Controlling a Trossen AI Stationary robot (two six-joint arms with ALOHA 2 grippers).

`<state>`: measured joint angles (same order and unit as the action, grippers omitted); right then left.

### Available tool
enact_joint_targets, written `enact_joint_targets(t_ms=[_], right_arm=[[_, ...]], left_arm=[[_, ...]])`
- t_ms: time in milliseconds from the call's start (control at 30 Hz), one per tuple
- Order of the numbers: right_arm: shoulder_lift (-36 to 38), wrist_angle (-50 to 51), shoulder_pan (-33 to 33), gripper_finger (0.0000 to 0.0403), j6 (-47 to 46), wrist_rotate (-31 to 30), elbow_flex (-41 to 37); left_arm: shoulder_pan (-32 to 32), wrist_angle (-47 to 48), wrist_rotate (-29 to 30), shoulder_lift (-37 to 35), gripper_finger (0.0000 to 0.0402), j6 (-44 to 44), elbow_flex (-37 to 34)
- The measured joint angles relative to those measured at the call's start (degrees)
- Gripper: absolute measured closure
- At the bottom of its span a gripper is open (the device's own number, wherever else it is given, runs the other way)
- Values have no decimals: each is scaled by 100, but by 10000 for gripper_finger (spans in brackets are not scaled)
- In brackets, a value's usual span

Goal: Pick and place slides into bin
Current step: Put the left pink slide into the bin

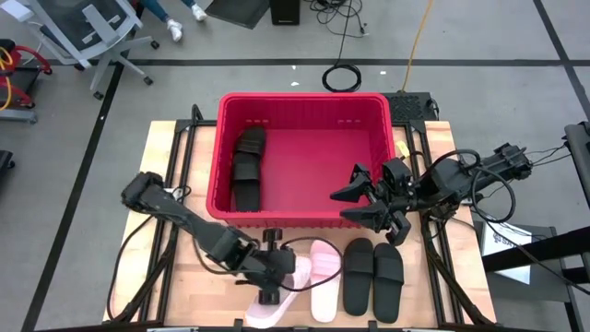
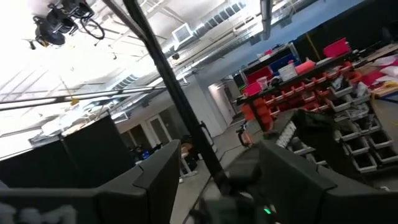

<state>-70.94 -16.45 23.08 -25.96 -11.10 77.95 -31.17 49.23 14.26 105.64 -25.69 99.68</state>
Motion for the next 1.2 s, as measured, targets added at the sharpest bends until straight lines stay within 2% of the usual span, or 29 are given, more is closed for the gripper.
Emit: enact_joint_targets(t_ms=[133, 300, 467, 733, 933, 1100, 1200], right_arm=[[0, 1, -56, 197, 158, -324, 0], [0, -5, -209, 197, 416, -755, 2], [0, -233, -463, 197, 693, -1013, 2], [0, -963, -938, 197, 1121, -1011, 4], [0, -1178, -1280, 197, 1234, -1011, 4], [0, -1221, -1573, 197, 1196, -1013, 4], [0, -1285, -1745, 197, 1097, -1011, 4]], left_arm=[[-107, -5, -8, -343, 383, 71, 0], [-171, -57, 62, -751, 398, 154, 0], [-152, -549, 188, -1164, 382, 453, 0], [-31, -922, 992, -1846, 397, 1479, 2], [191, -923, 1812, -2388, 379, 2525, 4], [556, -983, 2668, -2724, 381, 3474, 4], [873, -1057, 2934, -2851, 392, 3904, 4]])
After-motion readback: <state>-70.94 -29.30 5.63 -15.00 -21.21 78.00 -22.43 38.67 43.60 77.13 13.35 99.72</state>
